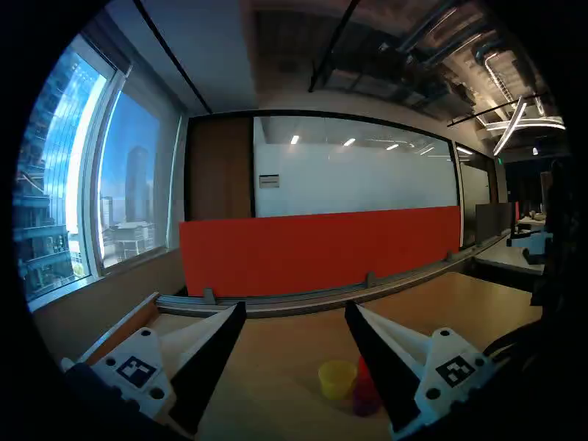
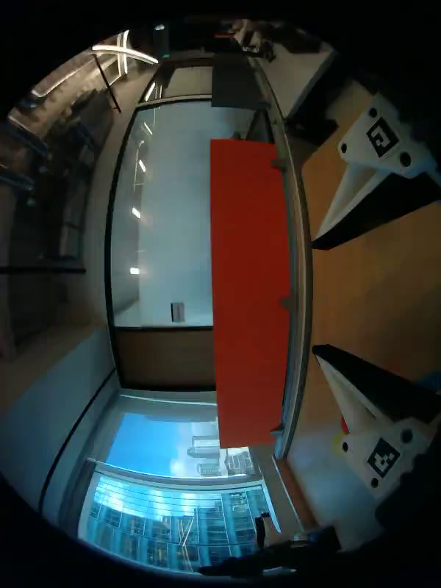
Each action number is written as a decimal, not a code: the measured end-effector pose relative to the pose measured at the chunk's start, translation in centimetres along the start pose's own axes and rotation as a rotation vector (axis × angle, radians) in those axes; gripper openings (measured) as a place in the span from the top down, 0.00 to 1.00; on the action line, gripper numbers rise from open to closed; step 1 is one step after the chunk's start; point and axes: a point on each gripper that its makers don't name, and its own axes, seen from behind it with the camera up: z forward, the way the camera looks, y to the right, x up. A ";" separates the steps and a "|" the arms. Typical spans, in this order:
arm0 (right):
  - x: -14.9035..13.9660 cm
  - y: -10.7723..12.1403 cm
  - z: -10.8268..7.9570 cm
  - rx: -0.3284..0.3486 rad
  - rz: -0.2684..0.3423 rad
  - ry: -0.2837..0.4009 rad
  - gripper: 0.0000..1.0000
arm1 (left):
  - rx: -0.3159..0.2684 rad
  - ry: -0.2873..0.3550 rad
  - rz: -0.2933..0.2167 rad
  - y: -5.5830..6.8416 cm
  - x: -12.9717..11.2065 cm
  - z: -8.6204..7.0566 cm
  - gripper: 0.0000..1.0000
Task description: Pour water
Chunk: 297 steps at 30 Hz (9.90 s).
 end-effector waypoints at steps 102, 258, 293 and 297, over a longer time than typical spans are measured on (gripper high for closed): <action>-9.7 -12.0 -2.0 0.679 -0.269 -0.358 0.00 | -0.710 -0.276 0.088 13.6 -7.9 1.5 0.00; -2.7 -11.4 -0.9 0.620 -0.197 -0.026 0.09 | -0.794 -0.499 0.188 20.6 -19.8 3.3 0.00; -1.4 -10.6 -0.3 0.597 -0.199 -0.012 0.09 | -0.758 -0.563 0.236 23.3 -23.7 5.9 0.00; -1.3 -10.7 -0.3 0.596 -0.200 -0.011 0.09 | -0.749 -0.562 0.239 23.6 -24.0 6.2 0.00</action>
